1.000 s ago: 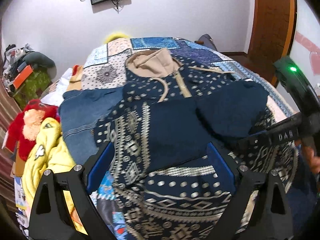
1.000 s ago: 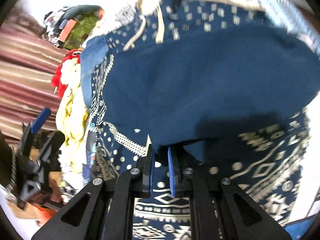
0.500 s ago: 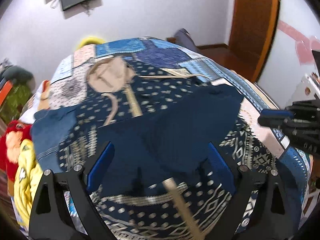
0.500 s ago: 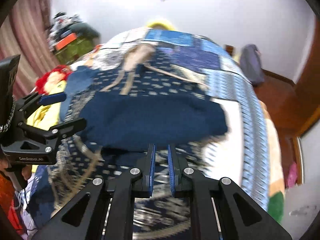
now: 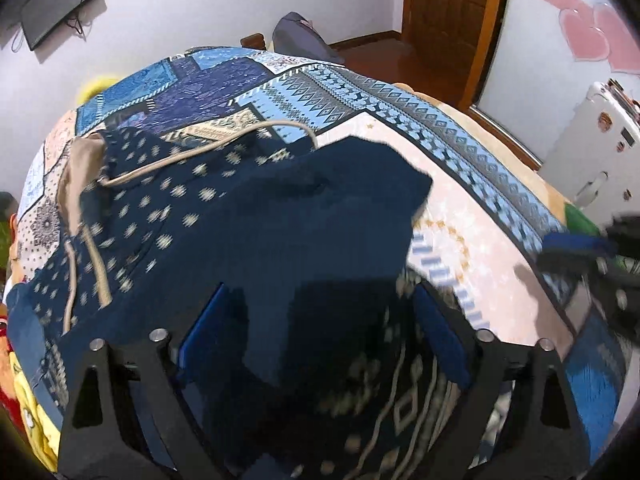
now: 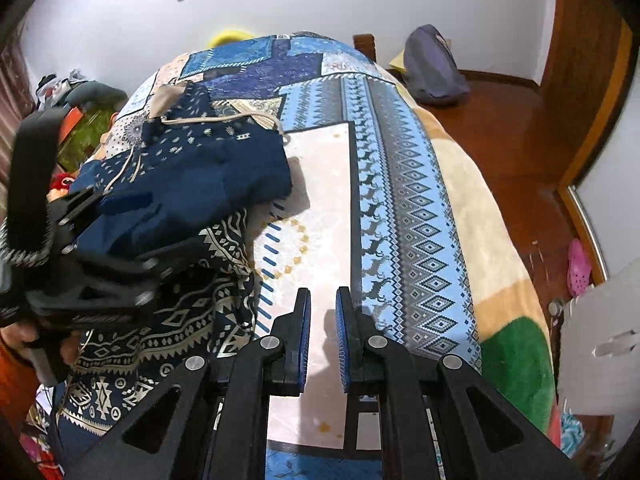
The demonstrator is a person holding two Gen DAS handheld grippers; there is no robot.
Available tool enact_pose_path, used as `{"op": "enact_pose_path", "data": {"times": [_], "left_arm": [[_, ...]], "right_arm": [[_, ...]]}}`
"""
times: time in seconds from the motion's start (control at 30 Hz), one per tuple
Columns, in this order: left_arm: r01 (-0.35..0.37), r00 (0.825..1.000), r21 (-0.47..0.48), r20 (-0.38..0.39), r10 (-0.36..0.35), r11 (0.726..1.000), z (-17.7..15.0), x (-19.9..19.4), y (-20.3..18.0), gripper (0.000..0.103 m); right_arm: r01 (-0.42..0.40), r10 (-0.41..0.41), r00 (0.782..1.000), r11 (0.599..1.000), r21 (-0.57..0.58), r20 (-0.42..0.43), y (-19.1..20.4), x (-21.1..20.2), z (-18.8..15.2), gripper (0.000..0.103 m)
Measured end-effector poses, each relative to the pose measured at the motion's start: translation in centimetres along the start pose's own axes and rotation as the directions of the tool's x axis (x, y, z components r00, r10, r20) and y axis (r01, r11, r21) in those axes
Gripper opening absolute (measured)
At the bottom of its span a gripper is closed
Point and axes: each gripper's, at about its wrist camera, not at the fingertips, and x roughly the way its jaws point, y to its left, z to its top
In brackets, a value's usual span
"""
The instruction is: Fold large clothes
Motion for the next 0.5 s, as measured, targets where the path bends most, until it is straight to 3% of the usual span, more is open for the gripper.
{"op": "enact_pose_path", "data": {"times": [0.13, 0.2, 0.23, 0.4, 0.5], "left_arm": [[0.032, 0.999, -0.034, 0.003, -0.032, 0.999, 1.4, 0.9, 0.2, 0.054], [0.043, 0.999, -0.041, 0.024, -0.042, 0.998, 1.8, 0.3, 0.5, 0.016], [0.059, 0.998, -0.052, 0.038, -0.057, 0.997, 1.9, -0.4, 1.0, 0.011], [0.003, 0.984, -0.09, 0.18, 0.013, 0.996, 1.8, -5.9, 4.2, 0.007], [-0.034, 0.959, -0.138, 0.275, 0.071, 0.99, 1.5, -10.6, 7.5, 0.006]], "right_arm": [[-0.014, 0.014, 1.0, 1.0, -0.004, -0.008, 0.4, 0.5, 0.1, 0.008], [-0.016, 0.016, 1.0, 1.0, -0.016, -0.009, 1.0, 0.6, 0.2, 0.008], [-0.016, 0.016, 1.0, 0.999, -0.031, -0.005, 1.4, 0.6, 0.2, 0.008], [-0.021, 0.022, 1.0, 0.998, -0.064, 0.014, 3.1, 0.3, 1.0, 0.008], [-0.04, 0.043, 0.998, 0.996, -0.081, 0.037, 4.6, -0.1, 2.2, 0.008]]}}
